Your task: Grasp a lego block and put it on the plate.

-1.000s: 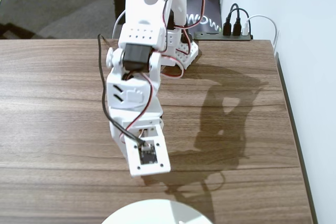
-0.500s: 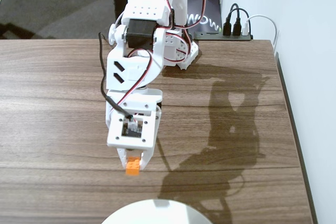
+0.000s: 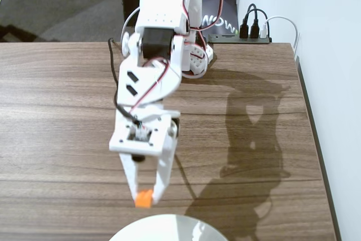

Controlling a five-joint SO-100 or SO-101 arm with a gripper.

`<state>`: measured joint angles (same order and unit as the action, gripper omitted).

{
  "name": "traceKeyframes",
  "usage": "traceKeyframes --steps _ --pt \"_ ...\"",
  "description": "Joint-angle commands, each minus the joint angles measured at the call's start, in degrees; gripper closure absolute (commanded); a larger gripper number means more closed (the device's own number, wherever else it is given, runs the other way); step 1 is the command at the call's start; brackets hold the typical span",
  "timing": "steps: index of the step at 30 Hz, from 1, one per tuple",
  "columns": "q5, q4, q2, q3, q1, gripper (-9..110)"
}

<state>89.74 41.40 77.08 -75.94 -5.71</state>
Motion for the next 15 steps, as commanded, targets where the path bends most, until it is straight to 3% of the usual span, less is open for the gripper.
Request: traceKeyframes --steps 1,15 --pt "-0.53 -1.49 -2.20 4.92 0.97 97" --pt "-4.31 -1.49 -17.75 14.59 3.52 97"
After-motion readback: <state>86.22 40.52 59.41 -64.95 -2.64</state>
